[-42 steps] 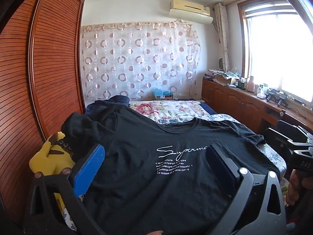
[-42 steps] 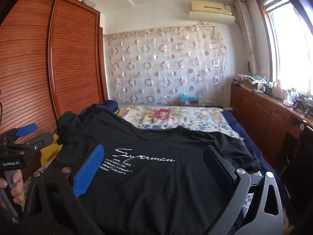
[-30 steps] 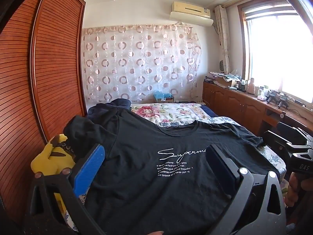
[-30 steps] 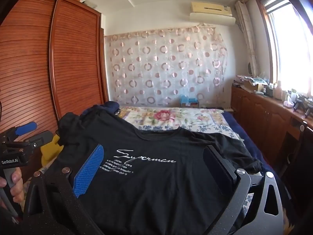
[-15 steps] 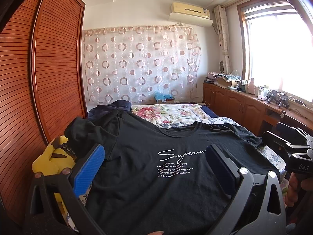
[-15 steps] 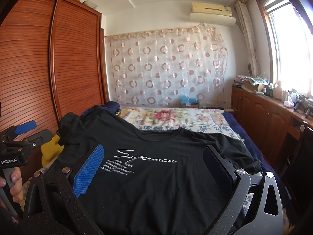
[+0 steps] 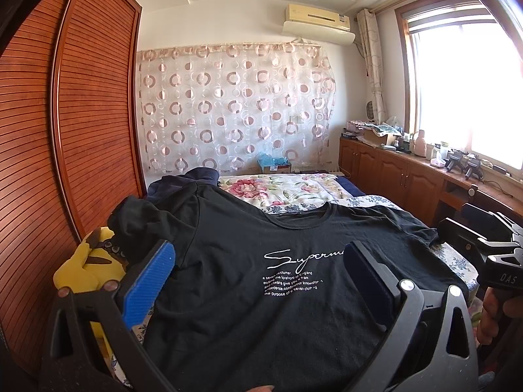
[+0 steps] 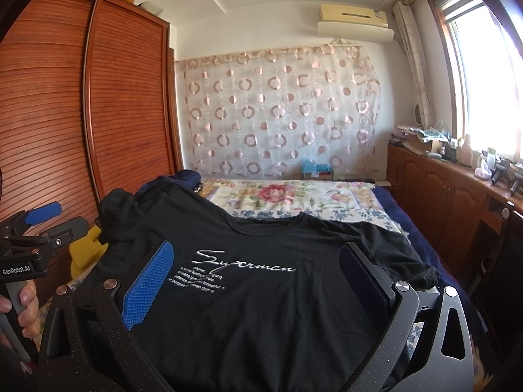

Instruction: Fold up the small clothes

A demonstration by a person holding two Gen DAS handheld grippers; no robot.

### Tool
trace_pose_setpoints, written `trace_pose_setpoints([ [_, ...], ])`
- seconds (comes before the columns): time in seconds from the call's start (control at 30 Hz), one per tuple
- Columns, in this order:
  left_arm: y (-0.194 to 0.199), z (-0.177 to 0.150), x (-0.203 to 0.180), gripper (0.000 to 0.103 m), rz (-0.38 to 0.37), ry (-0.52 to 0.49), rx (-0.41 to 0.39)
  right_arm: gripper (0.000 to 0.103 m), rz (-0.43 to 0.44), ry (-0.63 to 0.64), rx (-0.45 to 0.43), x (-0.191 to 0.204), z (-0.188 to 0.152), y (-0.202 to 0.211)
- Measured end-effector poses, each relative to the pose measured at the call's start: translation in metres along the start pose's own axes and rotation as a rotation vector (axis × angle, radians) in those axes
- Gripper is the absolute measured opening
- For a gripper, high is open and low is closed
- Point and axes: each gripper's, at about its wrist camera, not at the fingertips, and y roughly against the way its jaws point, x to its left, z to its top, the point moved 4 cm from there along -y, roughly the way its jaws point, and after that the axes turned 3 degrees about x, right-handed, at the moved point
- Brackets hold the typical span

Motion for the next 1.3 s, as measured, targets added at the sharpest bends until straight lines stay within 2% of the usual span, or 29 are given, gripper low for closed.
trace_pose_setpoints([
  [1.3,0.0,-0.0003,-0.001,0.103,0.002,-0.004,-0.003,0.103,0.001,-0.002,-0.003,0.0009,0.0011,-0.0015],
])
